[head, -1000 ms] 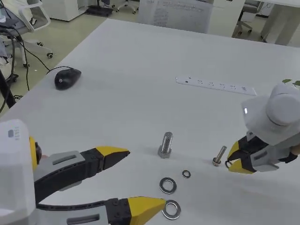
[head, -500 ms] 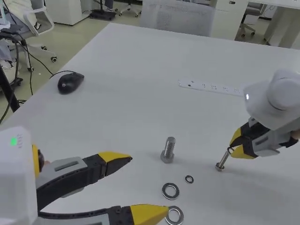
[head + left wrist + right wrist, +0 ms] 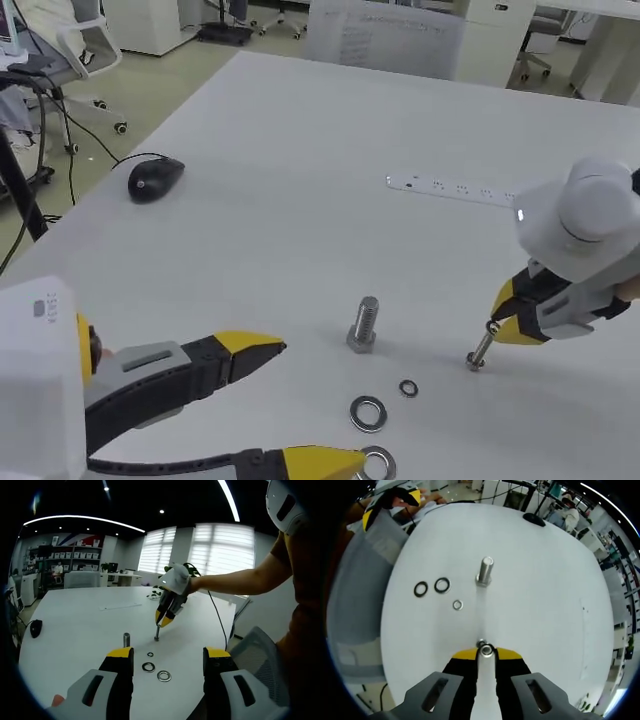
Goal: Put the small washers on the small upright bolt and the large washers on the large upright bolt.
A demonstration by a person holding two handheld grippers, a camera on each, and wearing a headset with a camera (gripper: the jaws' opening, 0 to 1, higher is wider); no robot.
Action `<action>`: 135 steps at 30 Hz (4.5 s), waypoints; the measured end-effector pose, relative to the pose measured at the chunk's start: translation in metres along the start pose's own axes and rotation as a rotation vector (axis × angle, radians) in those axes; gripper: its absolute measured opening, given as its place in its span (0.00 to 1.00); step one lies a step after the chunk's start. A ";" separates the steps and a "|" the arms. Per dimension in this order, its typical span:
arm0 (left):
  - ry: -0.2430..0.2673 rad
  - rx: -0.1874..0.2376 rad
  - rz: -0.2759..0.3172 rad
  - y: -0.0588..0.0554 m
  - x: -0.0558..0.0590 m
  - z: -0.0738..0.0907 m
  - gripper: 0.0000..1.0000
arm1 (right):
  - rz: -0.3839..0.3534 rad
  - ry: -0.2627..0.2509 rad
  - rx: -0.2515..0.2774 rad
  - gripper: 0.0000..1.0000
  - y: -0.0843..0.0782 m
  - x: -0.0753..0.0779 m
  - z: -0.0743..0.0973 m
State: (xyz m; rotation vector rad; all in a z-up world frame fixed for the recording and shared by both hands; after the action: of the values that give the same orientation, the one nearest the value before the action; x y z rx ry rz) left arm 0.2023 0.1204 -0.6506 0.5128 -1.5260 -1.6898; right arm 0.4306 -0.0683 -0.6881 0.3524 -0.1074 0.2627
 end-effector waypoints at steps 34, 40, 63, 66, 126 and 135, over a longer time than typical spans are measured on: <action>0.010 -0.014 0.013 -0.003 -0.005 0.000 0.55 | -0.002 0.029 0.004 0.14 -0.025 -0.003 -0.037; 0.007 -0.011 0.007 -0.001 -0.004 -0.001 0.55 | -0.020 0.019 -0.001 0.14 -0.028 -0.006 -0.027; 0.023 0.012 -0.012 0.001 0.011 0.014 0.55 | 0.028 0.104 0.035 0.13 0.010 -0.056 -0.038; 0.026 0.023 -0.007 0.001 0.011 0.016 0.55 | 0.038 0.113 0.041 0.12 0.016 -0.056 -0.041; 0.054 0.025 0.000 0.000 0.001 0.021 0.55 | 0.117 0.174 0.007 0.12 0.047 -0.039 -0.076; 0.043 0.016 -0.003 0.001 0.000 0.017 0.55 | 0.086 0.155 0.007 0.12 0.034 -0.040 -0.054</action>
State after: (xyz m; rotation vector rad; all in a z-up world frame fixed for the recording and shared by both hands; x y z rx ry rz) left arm 0.1899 0.1310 -0.6465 0.5568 -1.5090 -1.6597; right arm 0.3859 -0.0277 -0.7334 0.3333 0.0307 0.3741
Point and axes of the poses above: the centre of the closed fingertips' face, and the gripper's own axes: z roughly backward along the fingers, x roughly to its right, y roughly out of its top, the point moved 8 cm from there along z, roughly backward along the fingers, and after that the axes turned 3 degrees about x, right-handed, at the moved point
